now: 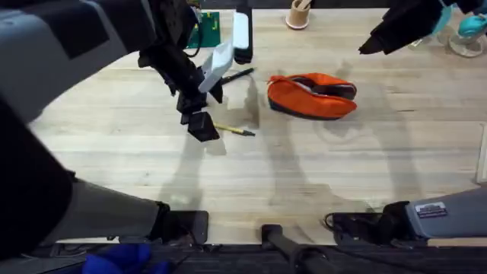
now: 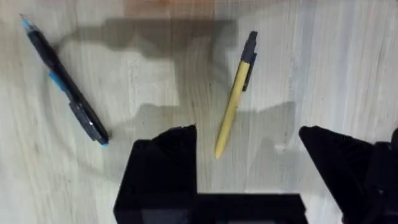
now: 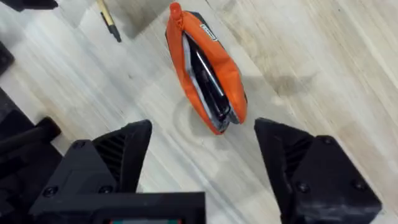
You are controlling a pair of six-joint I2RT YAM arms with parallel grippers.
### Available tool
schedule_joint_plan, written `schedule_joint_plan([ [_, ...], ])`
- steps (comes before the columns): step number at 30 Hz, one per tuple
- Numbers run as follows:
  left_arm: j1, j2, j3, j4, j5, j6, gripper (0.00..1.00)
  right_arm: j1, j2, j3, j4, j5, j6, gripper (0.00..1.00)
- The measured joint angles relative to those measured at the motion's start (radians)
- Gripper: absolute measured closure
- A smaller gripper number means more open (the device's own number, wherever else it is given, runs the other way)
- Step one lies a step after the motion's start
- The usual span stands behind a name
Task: Unzip the bag, pick up the pens from the table one at a time and place them inside, then zip the bag closed.
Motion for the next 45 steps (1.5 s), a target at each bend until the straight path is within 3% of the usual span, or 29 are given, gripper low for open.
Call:
schedule_joint_plan([
  [11, -0.003, 0.065, 0.000, 0.044, -0.019, 0.002, 0.005, 0.000, 0.000, 0.000, 0.001, 0.000, 0.000, 0.004],
  [23, -0.058, 0.067, -0.056, 0.124, -0.061, 0.002, 0.005, 0.000, 0.000, 0.000, 0.001, -0.001, 0.000, 0.004],
  [43, -0.059, 0.052, -0.150, 0.203, -0.078, 0.005, 0.004, 0.000, 0.000, 0.000, 0.001, -0.026, 0.000, 0.004],
  [45, -0.059, 0.050, -0.154, 0.209, -0.079, 0.005, 0.041, 0.000, 0.000, 0.000, 0.002, -0.026, 0.000, 0.005],
])
